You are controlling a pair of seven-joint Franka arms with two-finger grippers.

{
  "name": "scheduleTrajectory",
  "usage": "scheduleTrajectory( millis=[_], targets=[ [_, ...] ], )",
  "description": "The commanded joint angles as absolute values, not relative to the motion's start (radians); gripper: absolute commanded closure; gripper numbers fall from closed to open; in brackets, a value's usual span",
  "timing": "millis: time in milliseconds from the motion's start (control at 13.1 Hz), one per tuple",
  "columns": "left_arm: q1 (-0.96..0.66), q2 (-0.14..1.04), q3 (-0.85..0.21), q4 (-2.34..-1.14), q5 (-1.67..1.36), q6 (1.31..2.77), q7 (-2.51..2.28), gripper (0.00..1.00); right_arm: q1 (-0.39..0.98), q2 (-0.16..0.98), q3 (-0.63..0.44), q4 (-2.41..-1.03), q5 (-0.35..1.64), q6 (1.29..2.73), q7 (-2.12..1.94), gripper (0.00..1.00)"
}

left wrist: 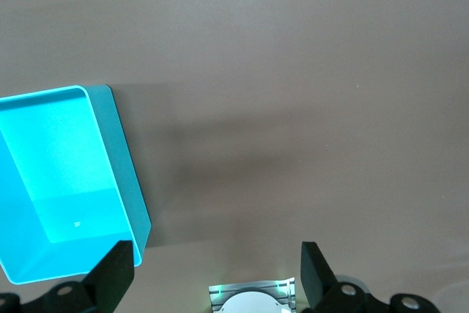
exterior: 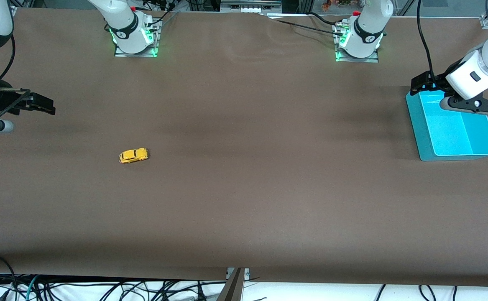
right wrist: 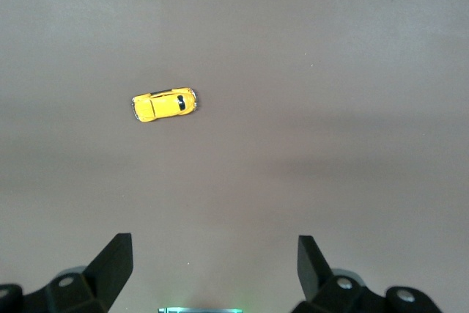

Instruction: Wind and store yellow beetle car

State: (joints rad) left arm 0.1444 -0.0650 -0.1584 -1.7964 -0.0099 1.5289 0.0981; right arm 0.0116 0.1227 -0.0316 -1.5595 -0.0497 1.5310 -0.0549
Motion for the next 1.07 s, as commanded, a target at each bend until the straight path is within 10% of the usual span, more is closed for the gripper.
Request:
scheduleTrajectory(
  millis=[0, 996],
  targets=[
    [0.143, -0.064, -0.166, -1.786, 0.015, 1.526, 0.086, 0.00, -0.002, 0.123, -0.021, -1.546, -0.048, 1.511, -0.067, 0.01],
    [0.143, -0.064, -0.166, -1.786, 0.015, 1.526, 0.086, 0.00, -0.005, 0.129, -0.025, -1.537, -0.045, 1.520, -0.060, 0.01]
  ],
)
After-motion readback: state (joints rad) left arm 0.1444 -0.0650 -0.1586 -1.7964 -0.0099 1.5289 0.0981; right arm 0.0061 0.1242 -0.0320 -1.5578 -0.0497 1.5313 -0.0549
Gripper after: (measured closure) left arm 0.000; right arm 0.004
